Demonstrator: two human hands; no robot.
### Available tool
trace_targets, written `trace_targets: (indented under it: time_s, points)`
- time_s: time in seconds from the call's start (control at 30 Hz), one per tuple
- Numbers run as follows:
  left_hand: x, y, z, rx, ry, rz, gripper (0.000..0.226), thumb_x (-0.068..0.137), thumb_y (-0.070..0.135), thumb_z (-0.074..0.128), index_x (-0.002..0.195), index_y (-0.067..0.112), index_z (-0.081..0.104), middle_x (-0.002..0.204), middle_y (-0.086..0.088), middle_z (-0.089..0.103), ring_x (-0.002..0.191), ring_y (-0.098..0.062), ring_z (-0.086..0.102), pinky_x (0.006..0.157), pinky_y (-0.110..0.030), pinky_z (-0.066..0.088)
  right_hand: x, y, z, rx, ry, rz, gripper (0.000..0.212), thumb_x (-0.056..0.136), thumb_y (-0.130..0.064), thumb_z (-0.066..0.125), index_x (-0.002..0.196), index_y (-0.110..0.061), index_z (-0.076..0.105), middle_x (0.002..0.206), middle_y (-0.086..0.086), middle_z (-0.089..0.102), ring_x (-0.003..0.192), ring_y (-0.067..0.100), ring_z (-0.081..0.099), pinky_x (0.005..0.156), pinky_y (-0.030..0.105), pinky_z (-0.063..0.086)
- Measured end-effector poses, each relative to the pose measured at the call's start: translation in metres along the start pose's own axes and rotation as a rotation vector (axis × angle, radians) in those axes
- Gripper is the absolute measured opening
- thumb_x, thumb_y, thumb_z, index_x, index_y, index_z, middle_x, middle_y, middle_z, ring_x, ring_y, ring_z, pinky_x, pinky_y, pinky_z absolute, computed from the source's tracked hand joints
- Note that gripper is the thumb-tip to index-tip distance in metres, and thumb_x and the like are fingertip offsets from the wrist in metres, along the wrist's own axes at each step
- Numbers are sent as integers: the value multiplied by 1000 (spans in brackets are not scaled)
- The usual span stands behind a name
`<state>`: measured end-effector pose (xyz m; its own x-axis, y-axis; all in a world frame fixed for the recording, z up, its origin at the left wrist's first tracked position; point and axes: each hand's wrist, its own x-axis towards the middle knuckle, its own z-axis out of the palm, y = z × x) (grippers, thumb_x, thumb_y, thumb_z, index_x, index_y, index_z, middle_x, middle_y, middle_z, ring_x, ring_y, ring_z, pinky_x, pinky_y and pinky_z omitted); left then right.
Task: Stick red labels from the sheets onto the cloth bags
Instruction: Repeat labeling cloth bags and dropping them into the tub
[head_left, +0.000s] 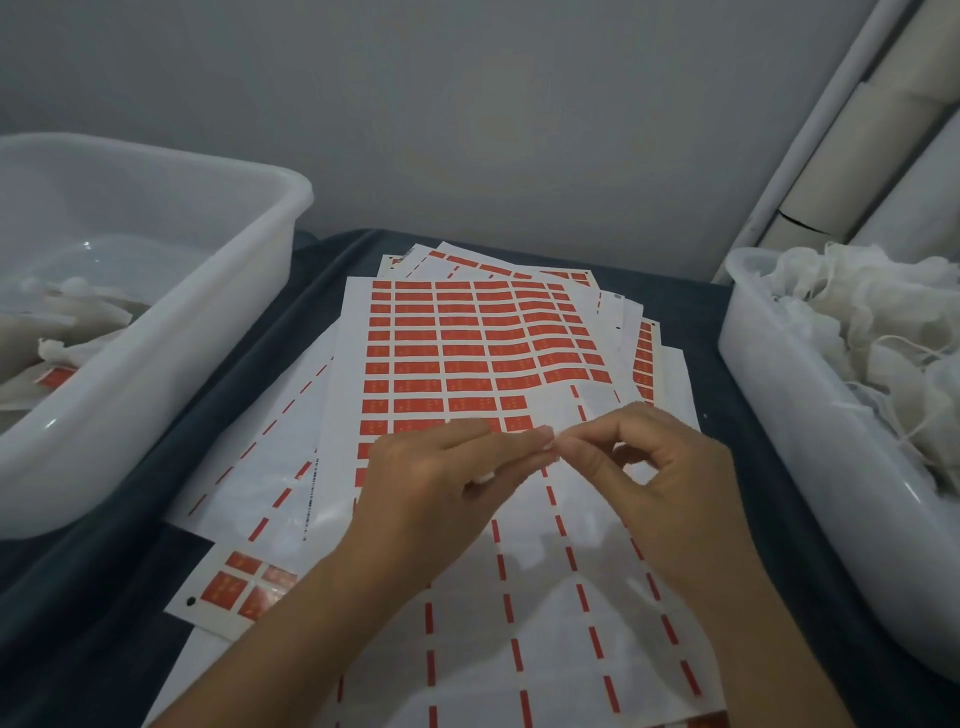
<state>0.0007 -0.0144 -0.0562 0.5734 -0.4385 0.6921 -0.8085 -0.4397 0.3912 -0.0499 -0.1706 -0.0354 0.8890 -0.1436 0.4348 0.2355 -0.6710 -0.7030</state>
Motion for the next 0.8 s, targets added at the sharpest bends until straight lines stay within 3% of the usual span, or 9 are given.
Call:
trace_targets:
  time_s: [0.03, 0.1, 0.17, 0.23, 0.3, 0.37, 0.43, 0.53, 0.8]
  points:
    - [1, 1, -1, -60, -15, -48, 24, 73, 26, 63, 92, 15, 73, 78, 5, 73, 70, -4, 67, 69, -9, 47, 0, 2, -1, -87, 49, -64, 11, 77, -42, 58, 74, -32, 61, 78, -26, 58, 62, 1, 58, 72, -9, 33]
    - [5, 8, -6, -282, -18, -245, 18, 73, 44, 62, 89, 38, 66, 81, 28, 66, 78, 12, 60, 66, 4, 41, 2, 3, -2, -194, 125, -126, 18, 76, -35, 60, 78, -18, 67, 81, -16, 57, 63, -3, 52, 73, -11, 30]
    - [8, 16, -6, -486, -30, -465, 14, 63, 53, 58, 77, 56, 58, 69, 46, 56, 82, 20, 56, 63, 5, 39, 2, 2, -1, -209, 148, -130, 15, 75, -30, 63, 80, -16, 67, 82, -15, 57, 65, -4, 52, 74, -10, 32]
    - [10, 21, -4, -618, -37, -630, 9, 55, 49, 59, 55, 58, 61, 63, 42, 58, 73, 18, 57, 56, 3, 39, 0, 0, 0, -128, 151, -94, 7, 76, -30, 63, 80, -25, 62, 82, -24, 58, 67, -1, 59, 76, -8, 34]
    - [11, 20, -4, -786, -23, -809, 9, 47, 49, 63, 54, 48, 68, 55, 25, 63, 54, 7, 58, 47, -4, 41, -1, -4, 2, 119, 180, 61, 7, 77, -40, 61, 82, -36, 58, 81, -32, 63, 87, -5, 61, 74, -4, 39]
    - [9, 17, -4, -933, -5, -948, 26, 43, 49, 67, 60, 31, 74, 43, 11, 54, 37, -6, 47, 42, -12, 40, -1, -7, 3, 390, 214, 235, 21, 77, -50, 63, 89, -33, 59, 91, -31, 65, 91, -7, 61, 68, 0, 44]
    - [9, 14, -6, -1056, 13, -1018, 33, 42, 47, 71, 63, 22, 75, 40, 2, 45, 35, -9, 36, 40, -16, 37, 0, -9, 7, 512, 201, 310, 31, 70, -53, 61, 91, -30, 58, 91, -29, 66, 87, -4, 64, 66, 1, 45]
    - [9, 13, -6, -1160, 27, -1041, 31, 44, 44, 73, 64, 20, 74, 40, 1, 42, 34, -9, 33, 38, -16, 35, -2, -14, 17, 595, 113, 336, 42, 58, -57, 57, 86, -27, 61, 88, -25, 69, 86, 1, 67, 66, 7, 49]
    - [7, 14, -5, -1176, 46, -990, 24, 44, 45, 71, 57, 25, 73, 39, 3, 42, 34, -7, 36, 38, -15, 36, -7, -14, 24, 630, 100, 299, 30, 58, -47, 62, 81, -29, 66, 81, -23, 71, 81, 4, 69, 66, 7, 49]
